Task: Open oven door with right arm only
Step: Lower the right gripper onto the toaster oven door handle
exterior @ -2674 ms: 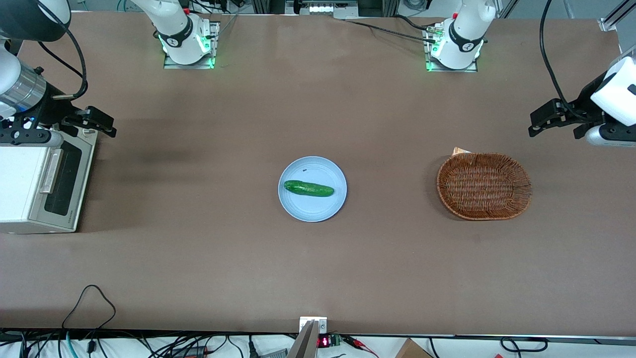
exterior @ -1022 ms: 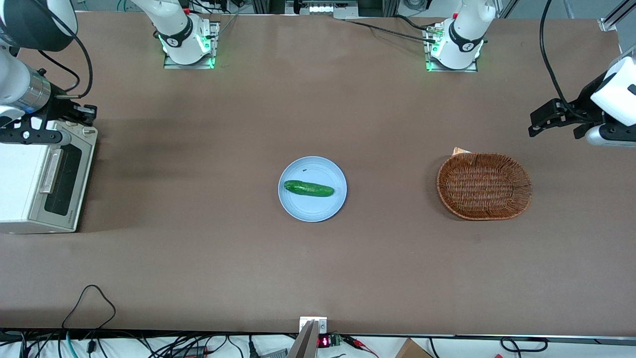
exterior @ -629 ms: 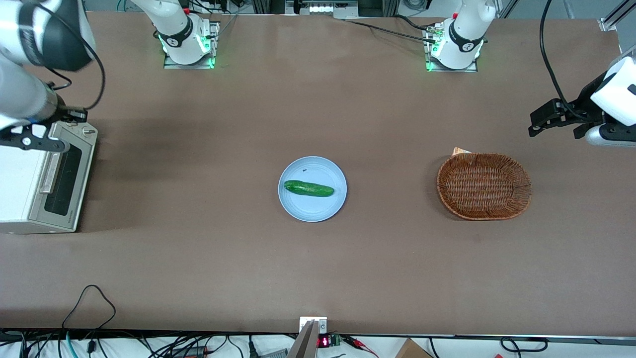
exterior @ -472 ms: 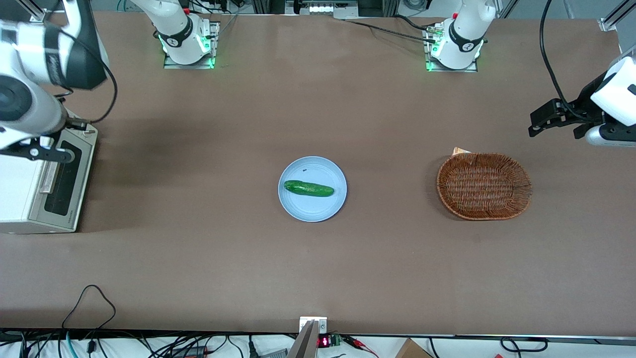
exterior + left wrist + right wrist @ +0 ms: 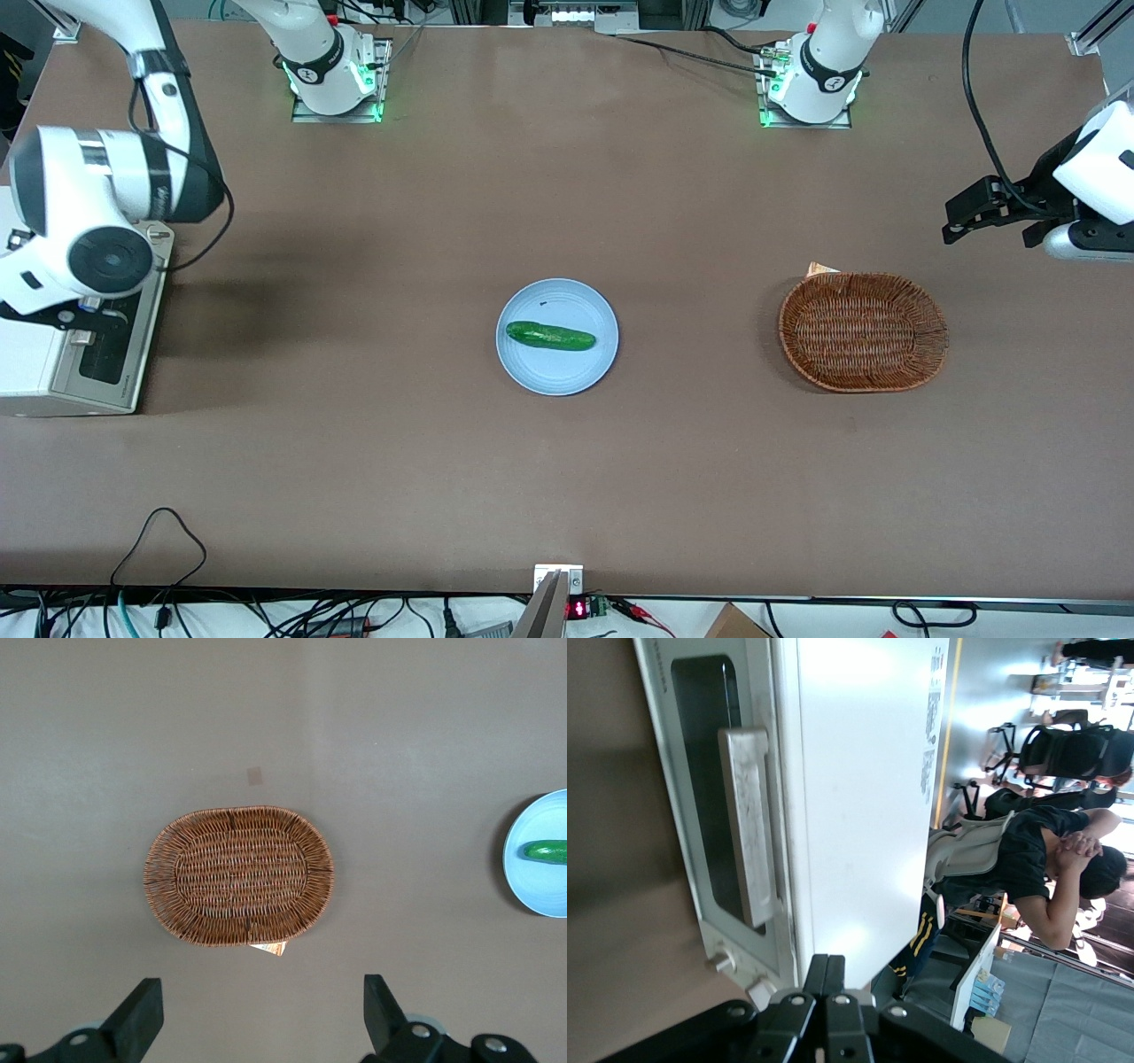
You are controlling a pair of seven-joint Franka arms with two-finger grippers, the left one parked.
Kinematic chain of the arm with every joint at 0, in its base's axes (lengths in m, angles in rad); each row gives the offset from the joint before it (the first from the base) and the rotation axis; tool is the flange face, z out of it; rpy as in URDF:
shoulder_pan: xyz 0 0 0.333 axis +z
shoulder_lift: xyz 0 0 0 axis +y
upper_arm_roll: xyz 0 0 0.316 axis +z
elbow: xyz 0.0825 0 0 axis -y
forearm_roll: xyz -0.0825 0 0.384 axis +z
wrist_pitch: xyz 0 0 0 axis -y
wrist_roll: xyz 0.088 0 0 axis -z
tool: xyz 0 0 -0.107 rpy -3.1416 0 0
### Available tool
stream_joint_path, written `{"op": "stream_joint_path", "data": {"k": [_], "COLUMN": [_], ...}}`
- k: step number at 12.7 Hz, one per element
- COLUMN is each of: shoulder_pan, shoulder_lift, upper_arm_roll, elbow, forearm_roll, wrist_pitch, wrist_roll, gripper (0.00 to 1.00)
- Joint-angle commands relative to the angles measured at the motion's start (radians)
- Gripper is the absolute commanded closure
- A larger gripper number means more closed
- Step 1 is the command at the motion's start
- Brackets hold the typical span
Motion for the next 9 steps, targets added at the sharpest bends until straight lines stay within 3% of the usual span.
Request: {"op": "stream_joint_path", "data": {"k": [1,5,9], "shoulder_pan": [-0.003,0.007,-0.002], "shoulder_lift": [0.082,0.166,0.191], "upper_arm_roll": [0.004,0.004,0.004], "elbow": [0.018,0.018,0.013], "forearm_roll": [-0.093,-0.171,-0.214], "wrist_pitch": [0.038,0.040,0.077], "wrist_roll": [0.118,0.276,0.306], "gripper": [0.98,0.98,0.98]}}
